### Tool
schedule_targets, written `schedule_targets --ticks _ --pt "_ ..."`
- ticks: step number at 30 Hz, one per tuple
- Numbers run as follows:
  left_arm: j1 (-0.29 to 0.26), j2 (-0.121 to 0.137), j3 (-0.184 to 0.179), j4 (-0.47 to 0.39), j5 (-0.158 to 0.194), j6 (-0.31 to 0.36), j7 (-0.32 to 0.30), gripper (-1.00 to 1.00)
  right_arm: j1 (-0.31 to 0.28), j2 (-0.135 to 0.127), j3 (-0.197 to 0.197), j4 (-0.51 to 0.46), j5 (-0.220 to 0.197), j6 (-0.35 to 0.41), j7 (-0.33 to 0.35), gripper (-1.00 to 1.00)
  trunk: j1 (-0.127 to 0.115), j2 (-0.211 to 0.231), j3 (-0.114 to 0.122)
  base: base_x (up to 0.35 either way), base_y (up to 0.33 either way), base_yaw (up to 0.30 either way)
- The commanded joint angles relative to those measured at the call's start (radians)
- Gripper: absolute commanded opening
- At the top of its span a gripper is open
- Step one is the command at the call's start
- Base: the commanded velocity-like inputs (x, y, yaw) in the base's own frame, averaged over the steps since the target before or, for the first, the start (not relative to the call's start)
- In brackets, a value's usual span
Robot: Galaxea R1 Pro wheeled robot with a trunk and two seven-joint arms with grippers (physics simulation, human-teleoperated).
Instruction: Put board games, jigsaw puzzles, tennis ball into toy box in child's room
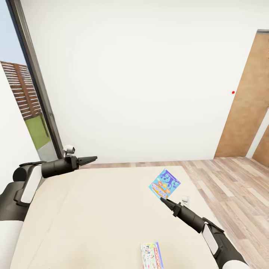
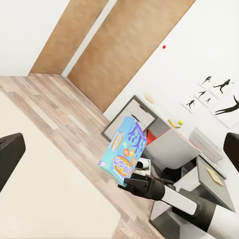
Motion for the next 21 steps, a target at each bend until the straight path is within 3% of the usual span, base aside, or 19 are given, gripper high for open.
schedule_targets --ticks 1,21 --pt "-0.001 0.0 0.0 0.0 -0.001 0.004 -0.003 1.0 -0.001 0.0 -0.001 0.001 -0.006 0.01 0.003 -1.0 0.001 -0.002 -0.002 -0.029 -0.294 0.0" --pt "-0.001 0.0 -0.001 0.0 -0.001 0.003 -0.003 1.0 -0.001 0.0 0.0 0.001 -0.006 0.01 0.003 -1.0 0.001 -0.002 -0.002 -0.017 -0.303 0.0"
